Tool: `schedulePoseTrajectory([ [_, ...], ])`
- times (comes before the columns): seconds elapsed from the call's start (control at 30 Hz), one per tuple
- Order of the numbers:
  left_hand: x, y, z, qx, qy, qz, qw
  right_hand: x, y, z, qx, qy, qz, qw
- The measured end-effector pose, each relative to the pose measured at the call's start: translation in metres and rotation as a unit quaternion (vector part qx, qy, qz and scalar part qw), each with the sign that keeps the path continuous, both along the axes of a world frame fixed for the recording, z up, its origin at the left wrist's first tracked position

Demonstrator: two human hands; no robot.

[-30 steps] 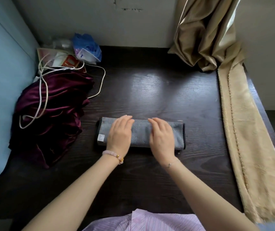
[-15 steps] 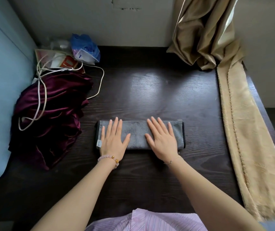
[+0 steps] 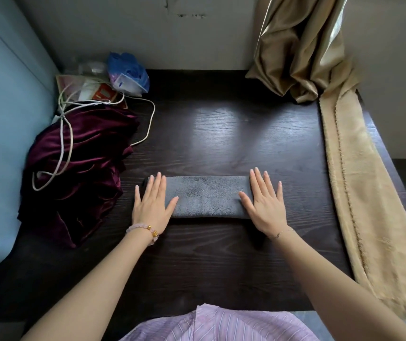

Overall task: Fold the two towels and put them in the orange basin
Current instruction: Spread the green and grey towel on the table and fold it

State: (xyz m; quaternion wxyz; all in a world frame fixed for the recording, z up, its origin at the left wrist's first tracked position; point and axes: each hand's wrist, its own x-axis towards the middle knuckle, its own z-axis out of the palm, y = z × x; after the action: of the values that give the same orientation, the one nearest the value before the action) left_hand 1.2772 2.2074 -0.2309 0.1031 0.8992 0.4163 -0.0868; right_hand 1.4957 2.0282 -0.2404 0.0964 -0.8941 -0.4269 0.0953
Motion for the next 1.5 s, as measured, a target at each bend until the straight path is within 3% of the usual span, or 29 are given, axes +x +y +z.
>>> schedulePoseTrajectory([
  [0.13,-0.009,0.005,0.017,-0.032,-0.032,-0.062,0.997,-0.006,-0.014,0.009,0.060,-0.028,0.089,0.994],
  [0.23,-0.020,0.008,0.022,-0.052,-0.004,-0.136,0.989,-0.008,-0.026,0.007,0.039,-0.036,0.152,0.987],
  [0.33,-0.024,0.009,0.020,-0.025,0.027,-0.179,0.983,-0.003,-0.030,0.004,0.005,-0.033,0.172,0.985],
  [0.47,-0.024,0.011,0.014,0.044,0.004,-0.195,0.980,0.001,-0.029,0.000,0.010,-0.043,0.170,0.984],
  [0.63,-0.026,0.015,0.008,0.050,-0.059,-0.161,0.984,0.002,-0.028,-0.001,0.063,-0.028,0.146,0.987],
  [0.77,-0.026,0.024,0.032,-0.023,-0.144,-0.024,0.989,0.008,-0.024,0.031,0.082,0.066,0.006,0.994],
  [0.87,-0.031,0.032,0.059,-0.132,-0.276,0.076,0.949,0.020,-0.021,0.061,0.158,0.154,-0.084,0.972],
  [0.97,-0.035,0.036,0.075,-0.246,-0.375,0.166,0.878,0.032,-0.018,0.075,0.229,0.253,-0.133,0.931],
  [1.03,-0.035,0.033,0.075,-0.317,-0.414,0.225,0.823,0.035,-0.018,0.075,0.248,0.300,-0.159,0.908],
  [1.1,-0.036,0.028,0.070,-0.361,-0.409,0.268,0.794,0.034,-0.020,0.069,0.225,0.316,-0.175,0.905],
  [1.3,-0.038,0.009,0.047,-0.418,-0.370,0.356,0.749,0.022,-0.031,0.035,0.144,0.293,-0.205,0.923],
  [1.5,-0.039,0.004,0.038,-0.421,-0.359,0.359,0.752,0.009,-0.034,0.030,0.132,0.194,-0.251,0.939],
])
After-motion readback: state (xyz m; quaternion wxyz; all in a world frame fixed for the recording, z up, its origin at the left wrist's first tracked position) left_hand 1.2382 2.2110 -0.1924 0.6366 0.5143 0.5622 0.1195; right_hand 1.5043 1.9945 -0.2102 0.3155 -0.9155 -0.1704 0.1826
